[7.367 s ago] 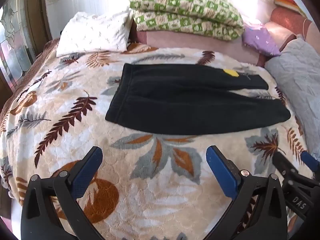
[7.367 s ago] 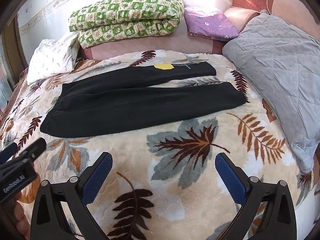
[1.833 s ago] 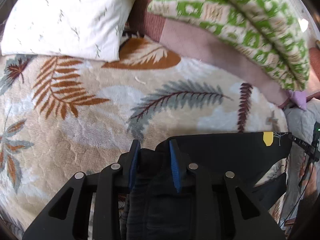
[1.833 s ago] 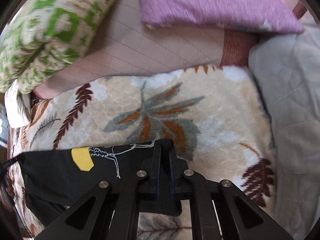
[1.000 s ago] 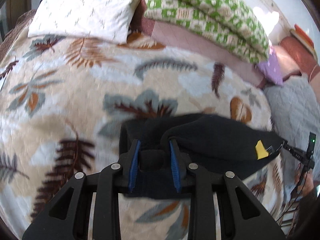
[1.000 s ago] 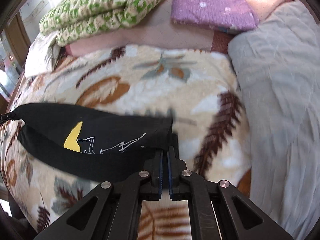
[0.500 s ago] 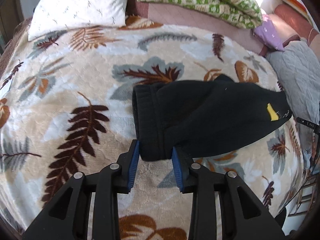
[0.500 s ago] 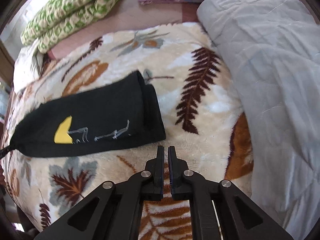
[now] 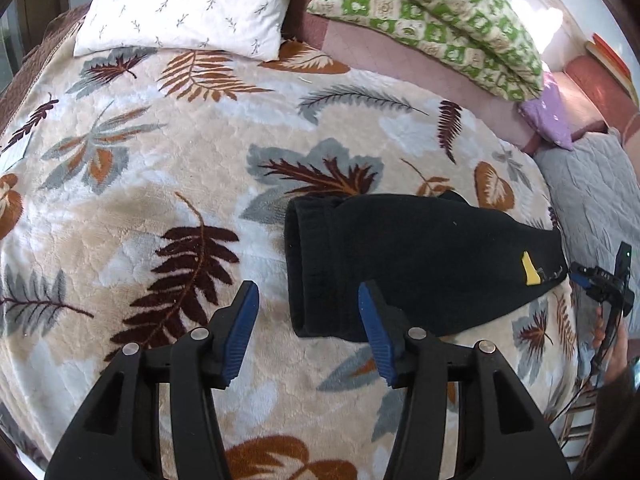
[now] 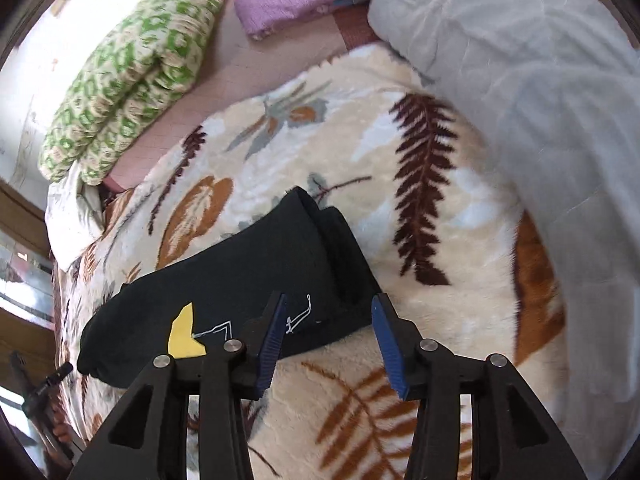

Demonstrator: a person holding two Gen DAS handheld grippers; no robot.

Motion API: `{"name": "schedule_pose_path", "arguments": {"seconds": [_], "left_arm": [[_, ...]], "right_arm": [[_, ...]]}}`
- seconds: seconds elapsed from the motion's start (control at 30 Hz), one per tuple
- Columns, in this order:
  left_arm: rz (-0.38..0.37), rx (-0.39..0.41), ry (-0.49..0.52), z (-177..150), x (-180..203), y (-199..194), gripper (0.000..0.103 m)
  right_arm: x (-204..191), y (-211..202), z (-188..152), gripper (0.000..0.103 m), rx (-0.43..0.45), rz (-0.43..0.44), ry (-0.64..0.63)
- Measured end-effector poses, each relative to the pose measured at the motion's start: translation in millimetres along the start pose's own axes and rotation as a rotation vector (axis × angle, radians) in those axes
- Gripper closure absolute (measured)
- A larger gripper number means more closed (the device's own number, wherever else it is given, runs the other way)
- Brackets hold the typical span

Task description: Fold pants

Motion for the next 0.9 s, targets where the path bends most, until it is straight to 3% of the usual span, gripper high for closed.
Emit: {"name": "schedule_pose_path", "arguments": {"seconds": [0.43, 0.57, 0.63, 0.8, 0.9], "left_arm": [[0.011, -0.015, -0.013, 11, -3, 20, 0.052], [0.016, -0.026, -0.042, 22, -5, 30, 0.052], [-0.047, -0.026, -0.054, 26, 12, 27, 0.052], [-0.157, -0.058, 0.052, 9, 67, 15, 0.052], [-0.239, -0.06, -0.008, -14, 92, -2, 0.052]], "right_arm": [[-3, 27, -8, 0.056, -0.014, -0.003, 0.097], [-5, 30, -14, 0.055, -0.021, 0.04, 0.14], [-4, 29, -13, 0.055, -0.014, 0.06, 0.162], [-1, 30, -13, 0.055, -0.008, 0.082, 0.205], [0, 31, -13, 0.055, -0.006, 0.081, 0.212]]}}
Point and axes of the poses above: each gripper's, at about its wrist camera, not at the fingertips, and y roughly the way its jaws point, x to its right, z to its top, the point moved 9 cm from there along y, roughly the way its jaws point, and after that the axes turned 15 degrees about x, right-handed, at the moved point
